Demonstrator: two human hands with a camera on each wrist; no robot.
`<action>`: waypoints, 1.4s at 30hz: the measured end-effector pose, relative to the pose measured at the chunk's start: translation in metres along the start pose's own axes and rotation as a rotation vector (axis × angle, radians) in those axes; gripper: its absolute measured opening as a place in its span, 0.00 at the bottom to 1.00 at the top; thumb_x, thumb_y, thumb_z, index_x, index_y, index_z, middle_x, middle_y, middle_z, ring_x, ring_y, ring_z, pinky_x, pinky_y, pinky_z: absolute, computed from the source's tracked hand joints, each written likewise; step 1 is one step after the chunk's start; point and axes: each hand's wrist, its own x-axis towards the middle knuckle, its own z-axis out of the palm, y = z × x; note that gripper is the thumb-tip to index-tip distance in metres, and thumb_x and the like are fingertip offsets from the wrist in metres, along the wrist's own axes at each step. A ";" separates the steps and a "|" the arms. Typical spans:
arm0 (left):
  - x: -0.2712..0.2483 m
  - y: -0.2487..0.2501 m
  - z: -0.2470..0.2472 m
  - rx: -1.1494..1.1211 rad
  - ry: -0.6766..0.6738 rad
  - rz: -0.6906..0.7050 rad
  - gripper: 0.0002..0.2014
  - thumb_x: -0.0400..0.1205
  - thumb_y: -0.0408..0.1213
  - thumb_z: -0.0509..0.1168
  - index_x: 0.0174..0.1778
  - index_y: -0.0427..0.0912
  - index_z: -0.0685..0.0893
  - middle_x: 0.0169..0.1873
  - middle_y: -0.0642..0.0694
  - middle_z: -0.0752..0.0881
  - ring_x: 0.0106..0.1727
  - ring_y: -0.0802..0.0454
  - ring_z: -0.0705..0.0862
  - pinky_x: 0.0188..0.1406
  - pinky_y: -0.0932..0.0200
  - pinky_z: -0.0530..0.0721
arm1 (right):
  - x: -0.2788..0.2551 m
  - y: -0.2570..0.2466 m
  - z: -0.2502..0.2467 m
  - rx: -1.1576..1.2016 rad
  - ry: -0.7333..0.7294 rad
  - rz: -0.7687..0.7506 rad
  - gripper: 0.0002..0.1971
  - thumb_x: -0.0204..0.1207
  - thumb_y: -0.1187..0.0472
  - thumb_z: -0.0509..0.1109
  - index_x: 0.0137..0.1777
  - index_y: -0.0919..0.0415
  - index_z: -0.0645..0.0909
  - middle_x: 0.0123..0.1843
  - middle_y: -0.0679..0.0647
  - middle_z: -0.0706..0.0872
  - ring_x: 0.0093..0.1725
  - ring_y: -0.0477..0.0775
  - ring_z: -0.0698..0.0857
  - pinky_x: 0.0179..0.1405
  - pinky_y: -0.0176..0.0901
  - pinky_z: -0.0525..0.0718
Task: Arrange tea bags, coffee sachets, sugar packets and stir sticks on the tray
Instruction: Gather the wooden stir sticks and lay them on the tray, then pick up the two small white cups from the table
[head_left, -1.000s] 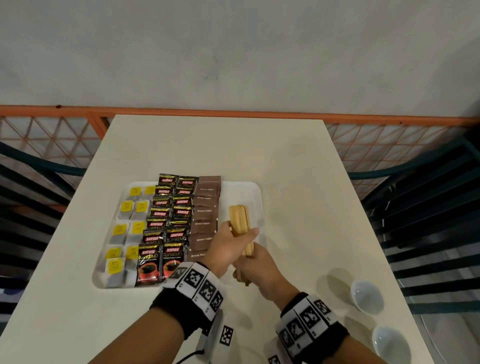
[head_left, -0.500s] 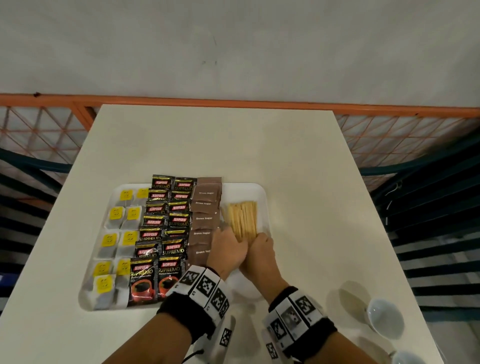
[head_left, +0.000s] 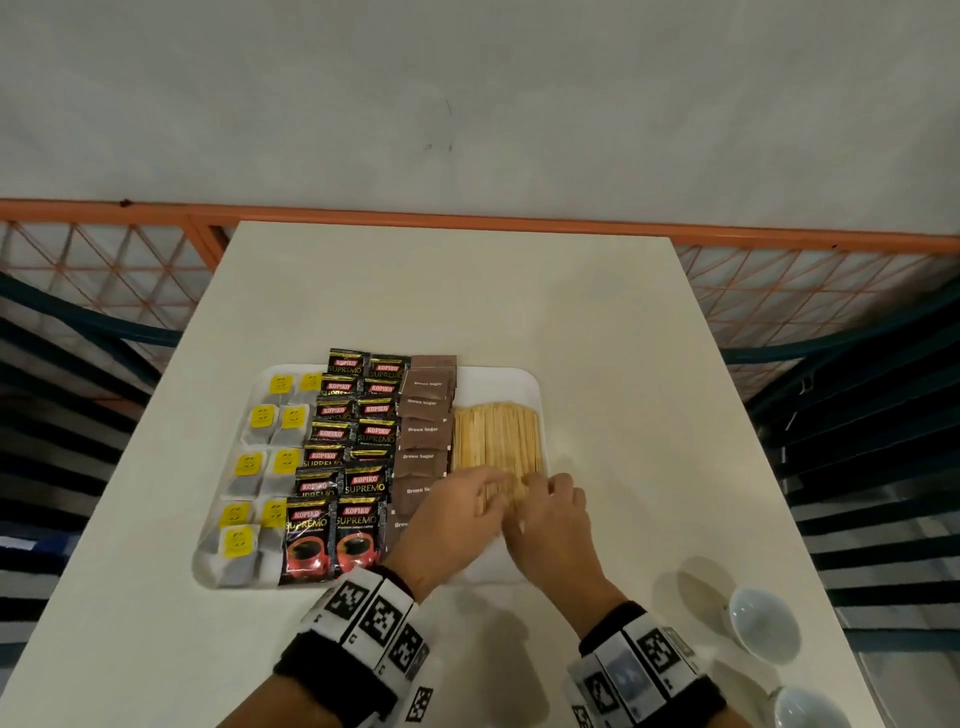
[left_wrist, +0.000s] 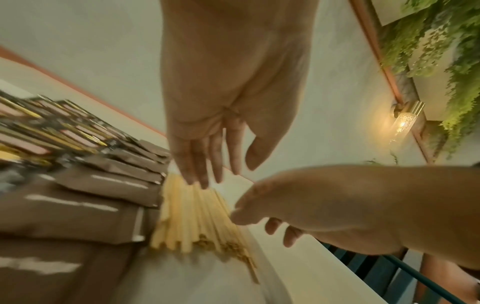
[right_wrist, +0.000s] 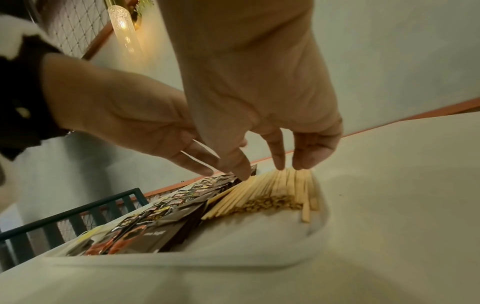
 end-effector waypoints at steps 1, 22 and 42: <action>-0.010 -0.003 -0.007 -0.008 0.001 0.043 0.16 0.83 0.39 0.59 0.68 0.48 0.77 0.64 0.54 0.79 0.59 0.63 0.76 0.51 0.81 0.71 | -0.005 0.005 -0.001 0.052 0.017 -0.025 0.16 0.69 0.58 0.73 0.54 0.66 0.81 0.47 0.64 0.82 0.43 0.62 0.80 0.38 0.43 0.73; -0.110 -0.201 -0.085 0.057 0.433 -0.502 0.52 0.61 0.30 0.82 0.79 0.33 0.59 0.65 0.26 0.73 0.67 0.30 0.72 0.67 0.36 0.73 | -0.044 0.046 0.020 0.393 -0.182 0.035 0.29 0.62 0.37 0.74 0.62 0.41 0.70 0.54 0.37 0.82 0.55 0.45 0.82 0.59 0.53 0.83; -0.011 -0.216 -0.146 0.103 0.427 -0.398 0.23 0.64 0.33 0.79 0.53 0.32 0.80 0.47 0.33 0.82 0.53 0.36 0.79 0.45 0.53 0.71 | 0.059 0.024 0.022 0.406 -0.135 0.115 0.44 0.63 0.54 0.80 0.77 0.51 0.60 0.63 0.57 0.80 0.64 0.60 0.77 0.62 0.61 0.81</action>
